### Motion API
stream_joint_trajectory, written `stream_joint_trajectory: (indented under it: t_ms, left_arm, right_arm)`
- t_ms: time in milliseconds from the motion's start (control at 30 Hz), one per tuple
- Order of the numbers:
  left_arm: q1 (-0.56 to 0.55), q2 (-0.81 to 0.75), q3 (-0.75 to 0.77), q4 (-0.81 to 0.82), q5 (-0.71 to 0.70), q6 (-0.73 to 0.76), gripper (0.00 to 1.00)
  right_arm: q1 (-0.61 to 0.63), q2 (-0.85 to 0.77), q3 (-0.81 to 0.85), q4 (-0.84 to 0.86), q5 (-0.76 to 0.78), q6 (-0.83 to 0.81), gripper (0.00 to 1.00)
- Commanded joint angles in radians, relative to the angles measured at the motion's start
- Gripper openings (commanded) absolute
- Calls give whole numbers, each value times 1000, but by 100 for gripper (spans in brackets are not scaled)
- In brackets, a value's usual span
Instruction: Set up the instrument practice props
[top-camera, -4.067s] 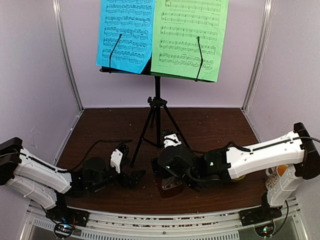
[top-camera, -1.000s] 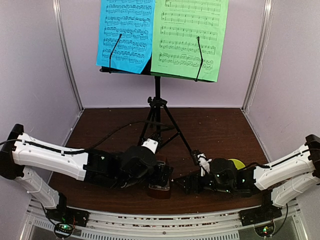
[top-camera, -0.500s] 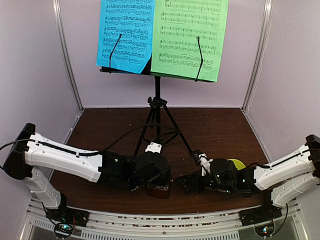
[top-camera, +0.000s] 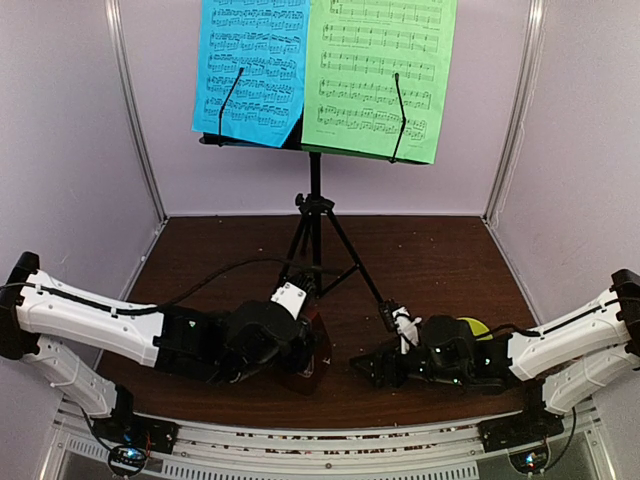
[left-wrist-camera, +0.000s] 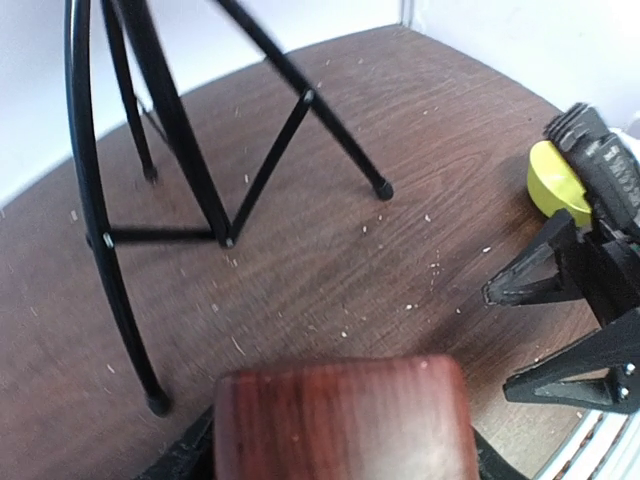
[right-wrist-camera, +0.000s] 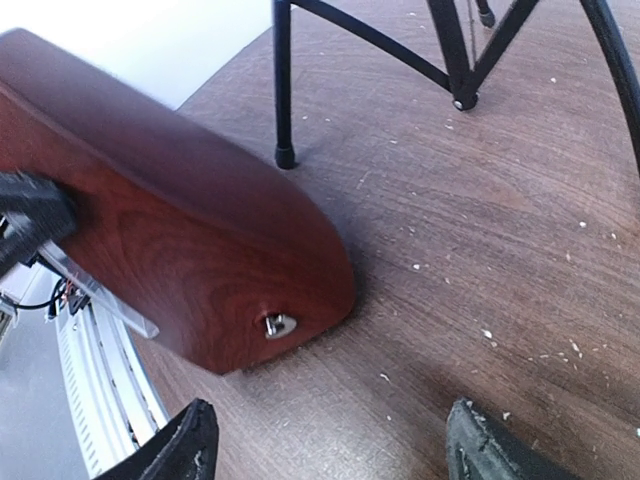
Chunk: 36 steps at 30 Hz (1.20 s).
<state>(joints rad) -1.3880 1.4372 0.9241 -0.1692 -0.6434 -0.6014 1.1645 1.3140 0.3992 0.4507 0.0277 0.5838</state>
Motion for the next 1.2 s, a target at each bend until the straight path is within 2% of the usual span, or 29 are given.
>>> stream_joint_trajectory:
  t_ms: [0, 133, 267, 500, 867, 1167]
  left_arm:
    - [-18, -65, 109, 62, -81, 231, 34]
    - [-43, -95, 176, -31, -144, 363, 32]
    - [-55, -183, 154, -8, -142, 466, 30]
    - [-73, -371, 3, 224, -37, 677, 26]
    - [-126, -396, -32, 357, -16, 858, 24]
    - [-136, -400, -36, 401, 23, 898, 21]
  right_arm:
    - [-1, -25, -3, 64, -33, -78, 75]
    - [-1, -8, 20, 127, -90, -129, 69]
    - [-2, 12, 57, 187, -155, -174, 60]
    - [-2, -3, 98, 239, -255, -180, 49]
    - [1, 64, 182, 281, -310, -121, 45]
    - [1, 116, 197, 354, -322, -74, 42]
